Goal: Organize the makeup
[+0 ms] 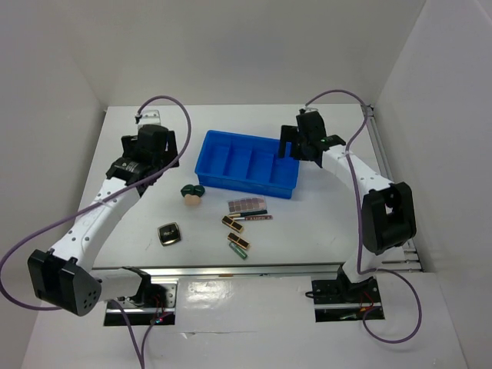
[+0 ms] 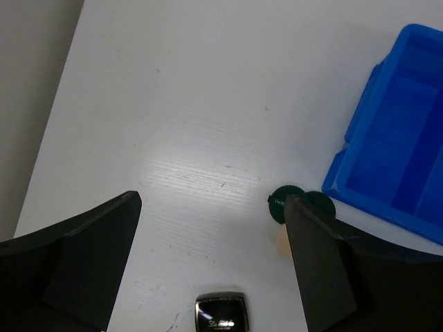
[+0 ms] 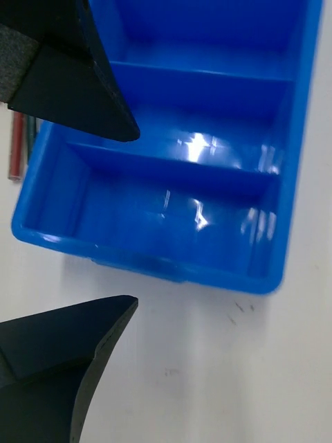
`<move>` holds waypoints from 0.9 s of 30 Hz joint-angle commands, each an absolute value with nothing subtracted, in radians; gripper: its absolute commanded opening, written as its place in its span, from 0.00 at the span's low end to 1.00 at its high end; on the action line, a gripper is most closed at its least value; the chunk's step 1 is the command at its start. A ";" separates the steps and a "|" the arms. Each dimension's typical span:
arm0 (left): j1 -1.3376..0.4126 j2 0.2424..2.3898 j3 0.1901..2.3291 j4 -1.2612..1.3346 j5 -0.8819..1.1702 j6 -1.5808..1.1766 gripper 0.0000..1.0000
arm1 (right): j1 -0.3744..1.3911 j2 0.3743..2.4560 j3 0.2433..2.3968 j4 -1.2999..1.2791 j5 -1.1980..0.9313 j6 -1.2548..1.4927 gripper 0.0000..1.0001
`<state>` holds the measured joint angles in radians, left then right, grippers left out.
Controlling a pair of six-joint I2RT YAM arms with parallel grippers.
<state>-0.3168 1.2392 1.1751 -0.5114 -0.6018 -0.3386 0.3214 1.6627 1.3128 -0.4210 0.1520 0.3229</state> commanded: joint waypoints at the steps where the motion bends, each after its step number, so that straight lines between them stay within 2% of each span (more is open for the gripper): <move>1: -0.318 1.224 1.246 -0.626 -0.497 -0.471 0.97 | 0.341 1.576 1.272 -0.418 0.022 0.290 1.00; 5: -0.327 1.169 1.146 -0.615 -0.356 -0.523 0.95 | 0.350 1.516 1.198 -0.379 0.035 0.342 1.00; 7: -0.327 1.160 1.085 -0.632 -0.312 -0.577 0.89 | 0.350 1.506 1.198 -0.388 0.063 0.379 1.00; 14: -0.336 1.226 0.948 -0.559 -0.177 -0.666 0.85 | 0.350 1.516 1.216 -0.397 -0.009 0.344 1.00; 22: -0.336 1.376 0.910 -0.397 -0.176 -0.677 0.69 | 0.350 1.534 1.226 -0.426 -0.008 0.334 1.00; 27: -0.336 1.471 0.925 -0.371 -0.242 -0.676 0.68 | 0.350 1.525 1.226 -0.436 0.021 0.334 1.00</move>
<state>-0.3328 1.4487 0.9020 -0.4274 -0.1993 -0.6621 0.3408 1.5414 1.1984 -0.4206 0.0048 0.3462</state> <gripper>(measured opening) 0.687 0.997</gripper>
